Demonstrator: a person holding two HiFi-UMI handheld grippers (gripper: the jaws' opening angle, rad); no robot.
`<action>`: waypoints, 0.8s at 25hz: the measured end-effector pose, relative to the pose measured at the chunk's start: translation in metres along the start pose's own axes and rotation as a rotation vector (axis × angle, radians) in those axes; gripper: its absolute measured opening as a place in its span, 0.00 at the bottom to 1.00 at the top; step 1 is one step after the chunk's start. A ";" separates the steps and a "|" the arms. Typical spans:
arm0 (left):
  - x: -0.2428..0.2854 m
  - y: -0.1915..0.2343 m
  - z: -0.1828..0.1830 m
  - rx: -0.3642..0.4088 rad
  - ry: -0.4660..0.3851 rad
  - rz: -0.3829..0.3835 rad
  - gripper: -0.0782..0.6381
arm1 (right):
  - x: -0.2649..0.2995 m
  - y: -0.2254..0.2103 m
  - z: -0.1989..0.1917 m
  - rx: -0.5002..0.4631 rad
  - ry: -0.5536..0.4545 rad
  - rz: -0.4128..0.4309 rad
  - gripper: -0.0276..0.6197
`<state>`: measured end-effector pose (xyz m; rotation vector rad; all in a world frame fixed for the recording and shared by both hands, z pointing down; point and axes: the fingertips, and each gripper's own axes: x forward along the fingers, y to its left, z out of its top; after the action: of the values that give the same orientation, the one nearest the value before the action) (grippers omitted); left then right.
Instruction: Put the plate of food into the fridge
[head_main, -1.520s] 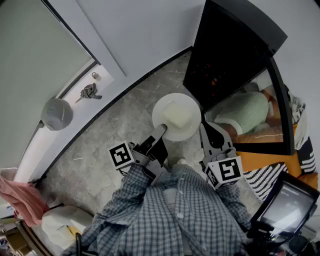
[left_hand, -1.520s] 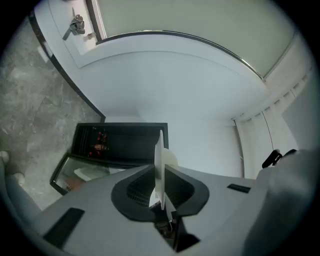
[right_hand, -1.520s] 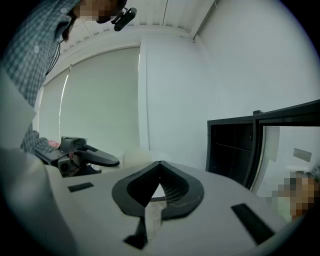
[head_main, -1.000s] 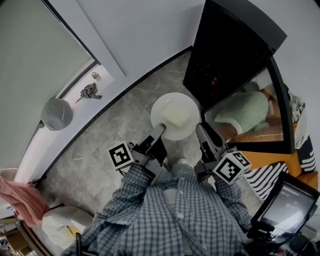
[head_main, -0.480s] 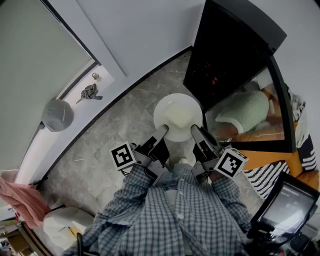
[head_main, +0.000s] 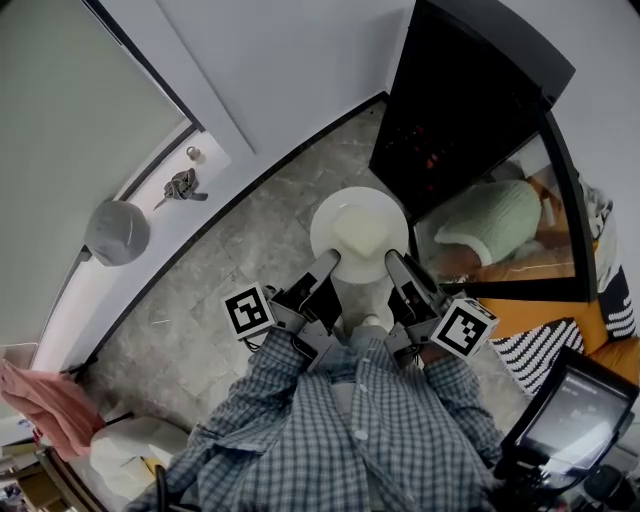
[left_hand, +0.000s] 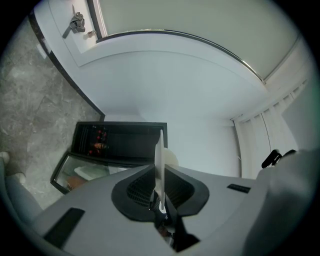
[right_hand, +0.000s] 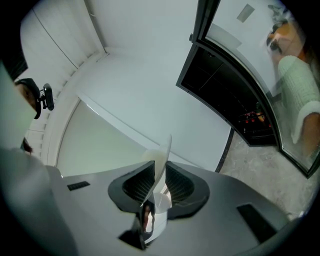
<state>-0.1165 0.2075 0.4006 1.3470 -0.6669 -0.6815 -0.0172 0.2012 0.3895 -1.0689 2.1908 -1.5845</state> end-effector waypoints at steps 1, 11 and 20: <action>0.000 0.002 0.000 0.001 0.000 0.001 0.17 | 0.000 -0.001 -0.001 0.001 -0.002 0.001 0.15; -0.003 0.008 0.000 -0.001 0.015 0.017 0.17 | 0.000 -0.006 -0.007 -0.004 0.000 -0.019 0.15; 0.002 0.004 0.002 -0.015 0.009 0.002 0.17 | 0.003 -0.003 0.001 -0.005 -0.023 -0.007 0.15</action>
<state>-0.1170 0.2050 0.4045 1.3347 -0.6550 -0.6768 -0.0172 0.1982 0.3928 -1.0921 2.1796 -1.5621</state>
